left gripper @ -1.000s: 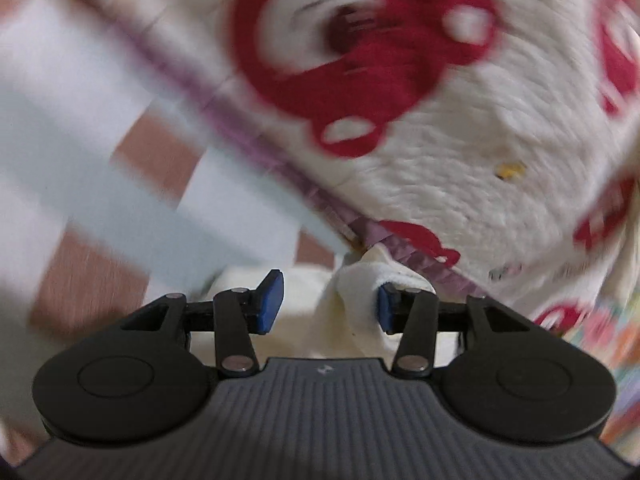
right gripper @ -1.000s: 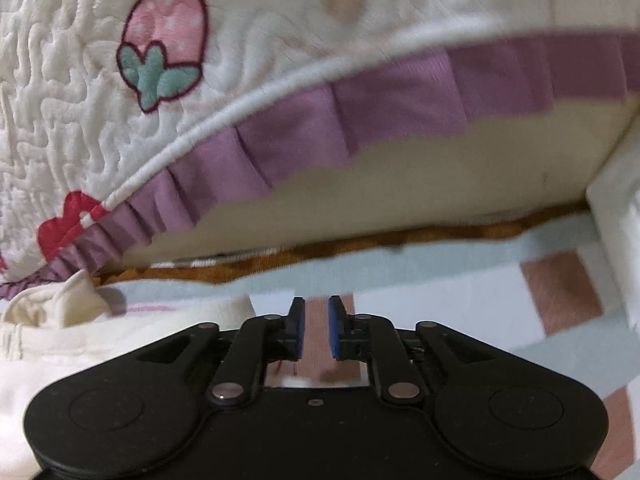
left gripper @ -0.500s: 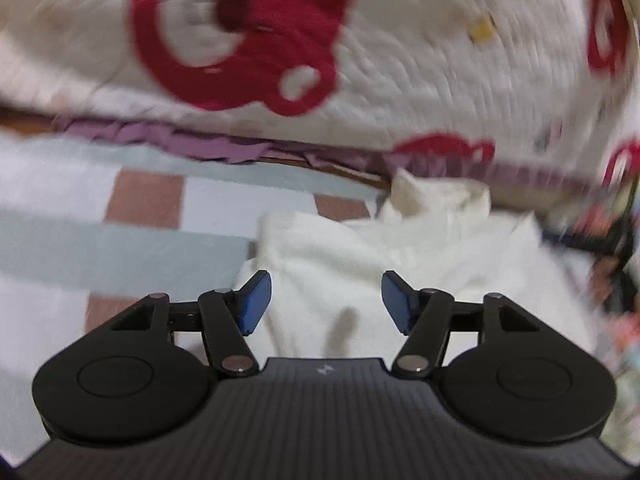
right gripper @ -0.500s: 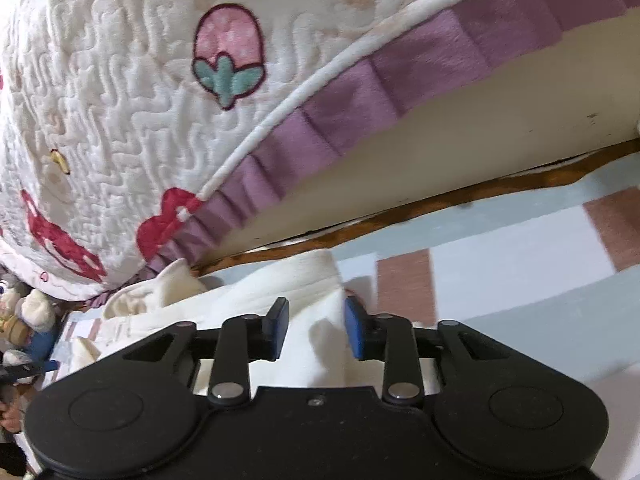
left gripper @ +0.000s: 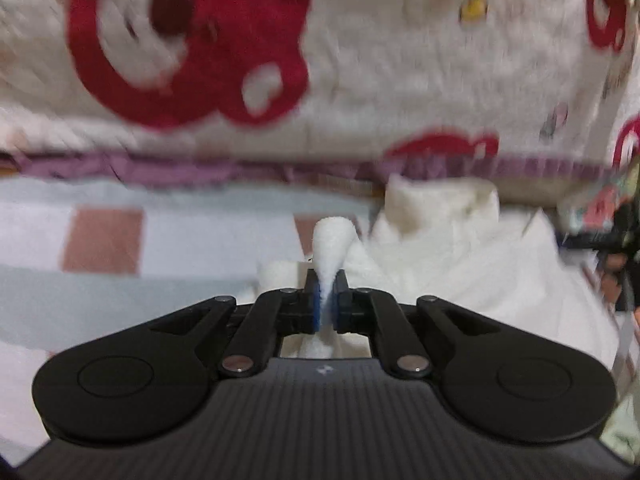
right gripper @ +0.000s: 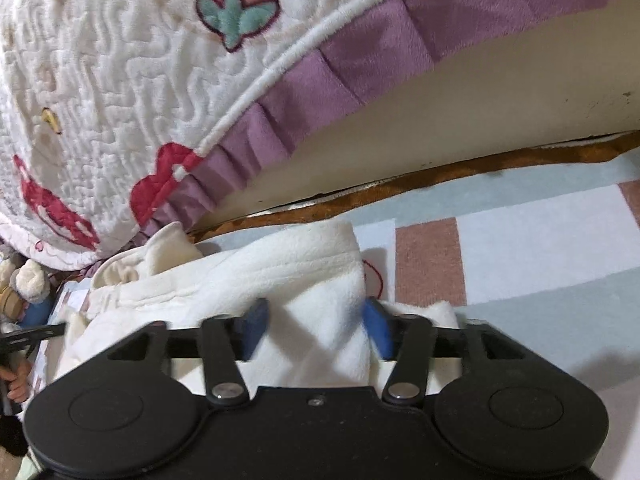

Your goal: Fold clothes

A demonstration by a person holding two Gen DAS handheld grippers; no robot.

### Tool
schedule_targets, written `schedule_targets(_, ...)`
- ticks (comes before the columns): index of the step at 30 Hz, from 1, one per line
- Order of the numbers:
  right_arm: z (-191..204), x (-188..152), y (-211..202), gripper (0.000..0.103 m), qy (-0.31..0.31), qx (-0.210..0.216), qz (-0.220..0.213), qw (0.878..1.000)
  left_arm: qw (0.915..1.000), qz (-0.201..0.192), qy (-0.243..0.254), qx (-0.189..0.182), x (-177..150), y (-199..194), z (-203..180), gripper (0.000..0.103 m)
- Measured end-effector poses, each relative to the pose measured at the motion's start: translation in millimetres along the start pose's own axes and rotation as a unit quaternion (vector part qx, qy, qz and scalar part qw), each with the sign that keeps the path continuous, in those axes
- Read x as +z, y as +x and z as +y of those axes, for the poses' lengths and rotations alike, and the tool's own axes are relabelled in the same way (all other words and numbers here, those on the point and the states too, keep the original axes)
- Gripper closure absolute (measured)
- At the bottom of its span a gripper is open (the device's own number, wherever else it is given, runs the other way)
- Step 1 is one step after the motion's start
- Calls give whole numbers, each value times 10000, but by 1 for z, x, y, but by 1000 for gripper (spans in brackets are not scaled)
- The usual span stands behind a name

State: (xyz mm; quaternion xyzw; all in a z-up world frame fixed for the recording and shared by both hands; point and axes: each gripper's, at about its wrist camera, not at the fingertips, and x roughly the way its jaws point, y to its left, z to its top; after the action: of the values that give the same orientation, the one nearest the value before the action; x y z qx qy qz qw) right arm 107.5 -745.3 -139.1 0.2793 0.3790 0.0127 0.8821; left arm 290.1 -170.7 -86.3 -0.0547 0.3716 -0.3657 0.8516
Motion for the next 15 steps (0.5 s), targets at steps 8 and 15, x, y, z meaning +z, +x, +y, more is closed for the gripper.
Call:
schedule_targets(8, 35, 4, -6, 92, -893, -162, -719, 9933, 9943, -959, -456, 110, -14, -30, 12, 98)
schedule_targets(15, 56, 3, -26, 99, -1540, -1039, -1143, 9759, 9934, -384, -624, 881, -28, 3, 13, 95)
